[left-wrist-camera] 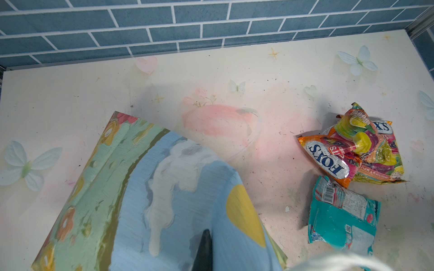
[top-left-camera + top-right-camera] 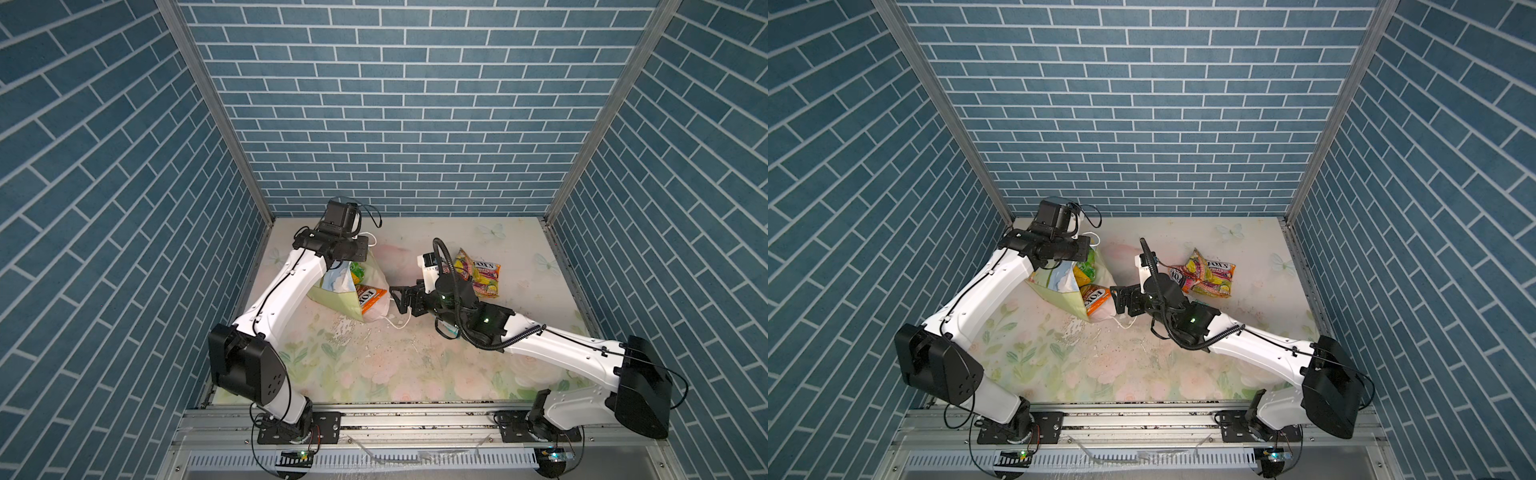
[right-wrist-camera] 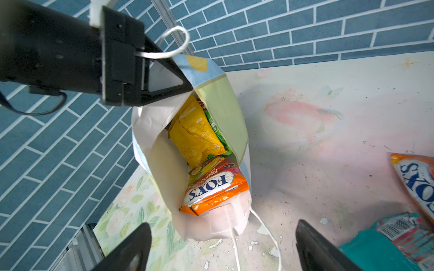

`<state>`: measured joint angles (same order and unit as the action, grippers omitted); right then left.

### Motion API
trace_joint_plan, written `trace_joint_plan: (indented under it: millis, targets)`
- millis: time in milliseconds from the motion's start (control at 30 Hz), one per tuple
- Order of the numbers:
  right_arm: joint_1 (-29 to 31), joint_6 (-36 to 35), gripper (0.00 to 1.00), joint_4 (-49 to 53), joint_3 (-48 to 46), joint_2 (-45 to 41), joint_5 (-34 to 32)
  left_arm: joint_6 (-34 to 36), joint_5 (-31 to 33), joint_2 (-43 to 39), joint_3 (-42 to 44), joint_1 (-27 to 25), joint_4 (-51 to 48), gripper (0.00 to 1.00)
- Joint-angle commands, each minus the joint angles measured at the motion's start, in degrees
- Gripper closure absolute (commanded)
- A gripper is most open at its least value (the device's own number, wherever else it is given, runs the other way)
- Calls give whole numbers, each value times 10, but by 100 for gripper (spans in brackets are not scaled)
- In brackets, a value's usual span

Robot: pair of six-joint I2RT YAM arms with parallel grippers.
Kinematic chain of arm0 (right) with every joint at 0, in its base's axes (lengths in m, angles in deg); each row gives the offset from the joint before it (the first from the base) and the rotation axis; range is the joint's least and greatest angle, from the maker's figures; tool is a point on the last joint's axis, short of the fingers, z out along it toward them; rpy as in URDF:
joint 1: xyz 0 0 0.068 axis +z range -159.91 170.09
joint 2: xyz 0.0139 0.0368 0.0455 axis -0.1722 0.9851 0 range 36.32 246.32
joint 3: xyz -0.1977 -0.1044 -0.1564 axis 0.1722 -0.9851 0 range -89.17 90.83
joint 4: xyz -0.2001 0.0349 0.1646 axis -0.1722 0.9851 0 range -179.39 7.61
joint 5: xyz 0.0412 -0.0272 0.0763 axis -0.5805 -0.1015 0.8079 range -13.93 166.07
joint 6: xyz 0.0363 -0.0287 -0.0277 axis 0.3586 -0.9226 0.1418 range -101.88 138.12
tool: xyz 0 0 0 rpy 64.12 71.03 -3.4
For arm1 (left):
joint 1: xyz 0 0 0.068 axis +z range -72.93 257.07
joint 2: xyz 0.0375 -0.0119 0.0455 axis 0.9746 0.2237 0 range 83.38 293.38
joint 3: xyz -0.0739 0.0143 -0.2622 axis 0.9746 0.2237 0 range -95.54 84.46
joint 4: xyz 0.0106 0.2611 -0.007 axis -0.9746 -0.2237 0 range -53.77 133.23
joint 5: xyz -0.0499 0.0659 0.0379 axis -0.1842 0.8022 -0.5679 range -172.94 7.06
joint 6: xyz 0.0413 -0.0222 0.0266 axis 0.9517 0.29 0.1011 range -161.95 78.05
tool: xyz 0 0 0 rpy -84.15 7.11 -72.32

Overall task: Take the snacks out of the paper bag
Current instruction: 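Move the right gripper back over the bag's opening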

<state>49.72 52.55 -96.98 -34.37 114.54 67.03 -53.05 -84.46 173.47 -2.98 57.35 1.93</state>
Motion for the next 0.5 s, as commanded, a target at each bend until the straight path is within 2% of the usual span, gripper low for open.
trace_joint_plan:
  millis: [0,300,467]
  targets:
    - [13,-9,6,-12,19,11,-15,3,12,4,-11,4,7,100]
    - [28,29,12,-25,24,50,12,4,9,10,-15,4,3,100]
    - [27,75,13,-60,0,60,11,0,0,1,-19,5,1,100]
